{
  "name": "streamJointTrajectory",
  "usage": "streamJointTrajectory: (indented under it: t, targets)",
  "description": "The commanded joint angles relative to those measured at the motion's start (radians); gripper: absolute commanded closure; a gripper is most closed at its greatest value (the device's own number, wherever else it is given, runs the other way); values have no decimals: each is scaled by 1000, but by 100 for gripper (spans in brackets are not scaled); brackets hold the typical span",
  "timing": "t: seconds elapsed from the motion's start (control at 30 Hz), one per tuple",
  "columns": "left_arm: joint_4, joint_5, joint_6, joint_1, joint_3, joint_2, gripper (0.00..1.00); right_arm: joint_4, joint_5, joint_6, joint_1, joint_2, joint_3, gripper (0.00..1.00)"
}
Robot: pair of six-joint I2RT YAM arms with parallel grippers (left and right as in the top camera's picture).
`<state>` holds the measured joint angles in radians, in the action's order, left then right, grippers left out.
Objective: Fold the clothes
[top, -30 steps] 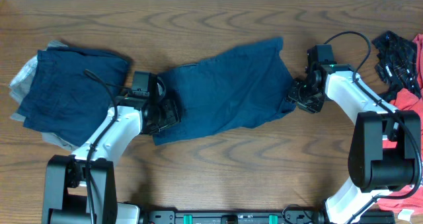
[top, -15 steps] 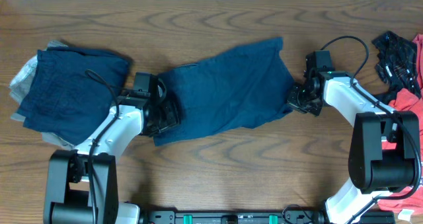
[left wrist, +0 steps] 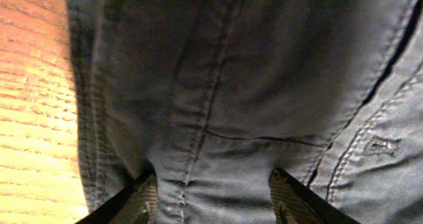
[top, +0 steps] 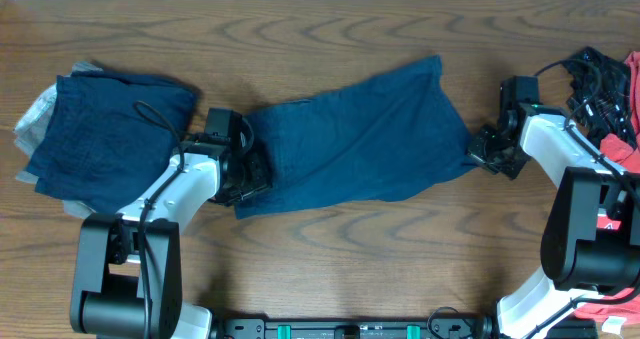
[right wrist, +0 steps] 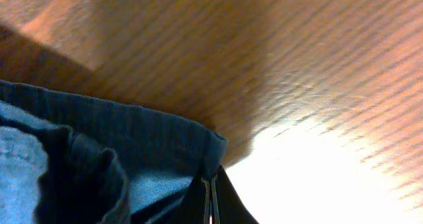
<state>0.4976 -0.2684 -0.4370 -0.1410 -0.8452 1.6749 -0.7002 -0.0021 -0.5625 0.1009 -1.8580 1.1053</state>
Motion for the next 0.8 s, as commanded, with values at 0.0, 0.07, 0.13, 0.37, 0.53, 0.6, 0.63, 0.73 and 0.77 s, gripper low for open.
streamJointTrajectory:
  t: [0.0,0.07,0.13,0.37,0.53,0.6,0.63,0.73,0.77]
  targets:
    - [10,13,18,0,80,119,45,-2,129,37,30,17,24,98]
    - [26,-24,32,0,71,85,44,-3,127,37,30,17,24,85]
    - [48,-61,51,0,55,31,42,-8,125,40,30,19,26,76]
    - [79,11,77,0,42,-230,8,-81,126,59,31,114,58,72]
    - [69,120,77,0,42,-298,1,-106,88,123,30,262,68,66]
    - [60,141,77,0,43,-277,2,-113,35,178,25,312,68,65]
    - [53,143,77,0,43,-262,2,-119,8,206,20,337,68,64]
    - [23,143,77,0,43,-193,2,-152,-18,227,9,372,68,62]
    - [6,142,76,0,43,-164,2,-168,-18,228,3,377,68,62]
